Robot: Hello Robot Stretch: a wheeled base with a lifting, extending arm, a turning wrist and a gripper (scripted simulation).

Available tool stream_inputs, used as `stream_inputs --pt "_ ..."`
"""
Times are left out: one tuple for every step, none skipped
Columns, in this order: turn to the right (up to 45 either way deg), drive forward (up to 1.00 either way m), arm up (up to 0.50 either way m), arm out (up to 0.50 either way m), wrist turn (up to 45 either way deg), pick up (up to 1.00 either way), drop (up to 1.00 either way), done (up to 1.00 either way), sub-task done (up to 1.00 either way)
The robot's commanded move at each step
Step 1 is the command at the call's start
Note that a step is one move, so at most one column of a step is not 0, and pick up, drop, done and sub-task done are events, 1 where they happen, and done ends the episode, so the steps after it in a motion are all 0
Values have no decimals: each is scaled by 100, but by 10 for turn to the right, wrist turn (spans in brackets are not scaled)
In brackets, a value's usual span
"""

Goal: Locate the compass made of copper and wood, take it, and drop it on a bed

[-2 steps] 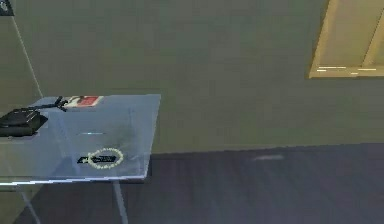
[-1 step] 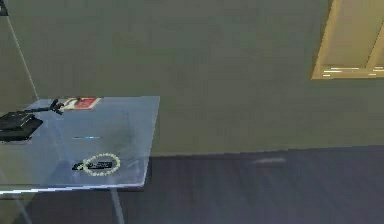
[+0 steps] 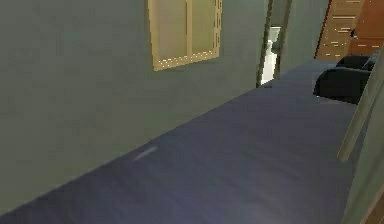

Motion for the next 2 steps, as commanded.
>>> stream_inputs --pt "0 50 0 0 0 0 0 0 0" --pt "270 0 0 0 0 0 0 0 0"
